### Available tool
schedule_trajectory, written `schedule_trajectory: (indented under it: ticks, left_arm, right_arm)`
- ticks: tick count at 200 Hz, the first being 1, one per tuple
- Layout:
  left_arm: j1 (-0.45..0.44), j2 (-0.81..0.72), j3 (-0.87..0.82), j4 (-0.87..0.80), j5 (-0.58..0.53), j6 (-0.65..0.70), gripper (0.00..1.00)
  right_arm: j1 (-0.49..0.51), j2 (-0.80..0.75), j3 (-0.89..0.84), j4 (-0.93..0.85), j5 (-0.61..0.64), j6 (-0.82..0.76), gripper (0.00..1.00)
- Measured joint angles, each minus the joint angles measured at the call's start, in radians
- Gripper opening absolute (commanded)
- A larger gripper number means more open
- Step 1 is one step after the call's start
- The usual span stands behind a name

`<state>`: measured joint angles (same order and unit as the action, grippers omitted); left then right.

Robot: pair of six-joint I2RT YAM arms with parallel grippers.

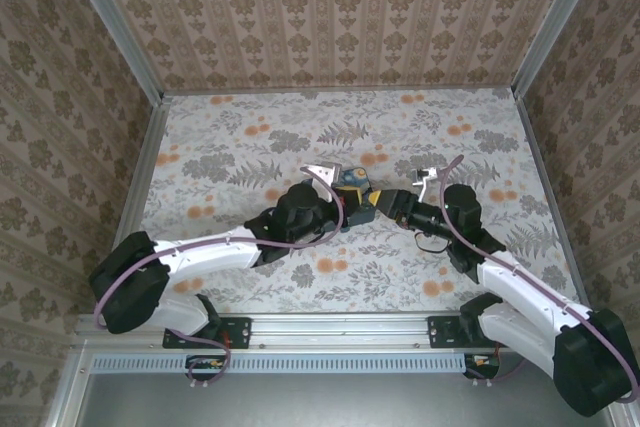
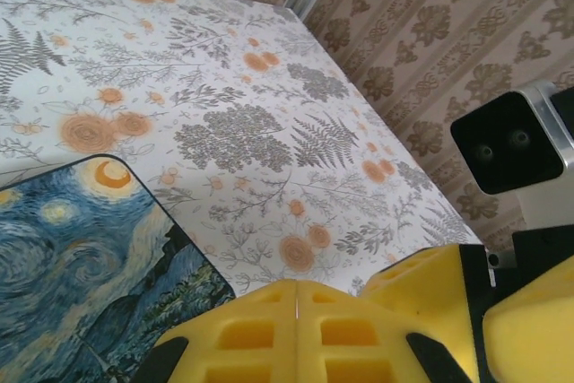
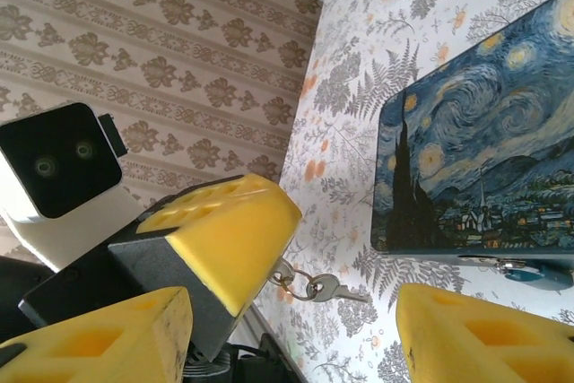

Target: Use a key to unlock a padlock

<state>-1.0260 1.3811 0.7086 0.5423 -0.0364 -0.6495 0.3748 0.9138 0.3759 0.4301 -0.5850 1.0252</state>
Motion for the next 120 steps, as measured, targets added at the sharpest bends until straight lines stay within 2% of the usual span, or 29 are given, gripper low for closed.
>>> schedule_trajectory:
  ticks: [51, 120]
  left_arm:
    - [0.006, 0.000, -0.034, 0.140, 0.039, -0.017, 0.00]
    - [0.013, 0.034, -0.128, 0.361, 0.040, -0.159, 0.00]
  right_arm:
    - [0.000, -0.017, -0.039, 0.124, 0.000, 0.037, 0.58]
    - [0.000, -0.012, -0.074, 0.247, -0.004, 0.066, 0.54]
